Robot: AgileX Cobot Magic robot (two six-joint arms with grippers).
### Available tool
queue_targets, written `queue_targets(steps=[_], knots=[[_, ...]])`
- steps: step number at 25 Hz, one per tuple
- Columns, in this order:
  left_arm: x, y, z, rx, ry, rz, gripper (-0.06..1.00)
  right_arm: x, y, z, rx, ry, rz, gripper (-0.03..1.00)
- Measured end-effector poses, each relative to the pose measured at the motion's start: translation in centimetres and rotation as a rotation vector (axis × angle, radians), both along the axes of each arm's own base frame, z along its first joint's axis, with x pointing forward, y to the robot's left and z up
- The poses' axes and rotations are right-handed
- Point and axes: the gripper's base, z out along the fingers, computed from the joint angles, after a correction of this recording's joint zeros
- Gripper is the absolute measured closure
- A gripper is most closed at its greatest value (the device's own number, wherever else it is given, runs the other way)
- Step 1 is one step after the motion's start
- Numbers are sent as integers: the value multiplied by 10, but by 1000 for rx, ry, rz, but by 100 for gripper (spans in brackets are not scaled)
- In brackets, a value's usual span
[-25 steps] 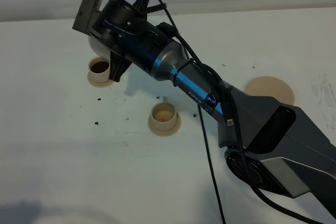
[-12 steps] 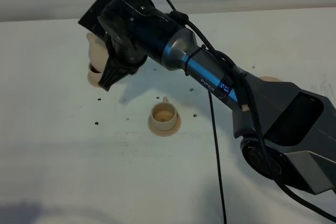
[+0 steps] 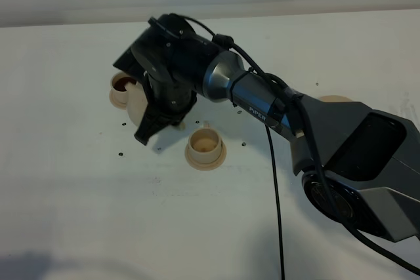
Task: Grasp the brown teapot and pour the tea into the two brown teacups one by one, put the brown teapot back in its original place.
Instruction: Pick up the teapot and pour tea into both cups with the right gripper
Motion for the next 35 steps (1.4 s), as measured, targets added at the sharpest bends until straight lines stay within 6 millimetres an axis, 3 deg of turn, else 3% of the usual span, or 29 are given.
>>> queue_targets(steps=[4, 7, 14, 17, 26, 31, 35], knots=[[0, 0, 0, 0, 0, 0, 42, 1, -1, -4, -20, -6, 3, 84], [0, 0, 0, 0, 0, 0, 42, 2, -2, 6, -14, -29, 5, 84], [0, 0, 0, 0, 0, 0, 42, -5, -11, 79, 81, -135, 1, 84], [0, 0, 0, 0, 0, 0, 42, -13, -21, 95, 85, -138, -7, 84], [0, 0, 0, 0, 0, 0, 42, -66, -79, 71, -96, 30, -38, 84], [0, 0, 0, 0, 0, 0, 42, -91, -113, 66, -96, -36, -26, 84], [0, 0, 0, 0, 0, 0, 42, -97, -129, 54, -127, -126, 35, 84]])
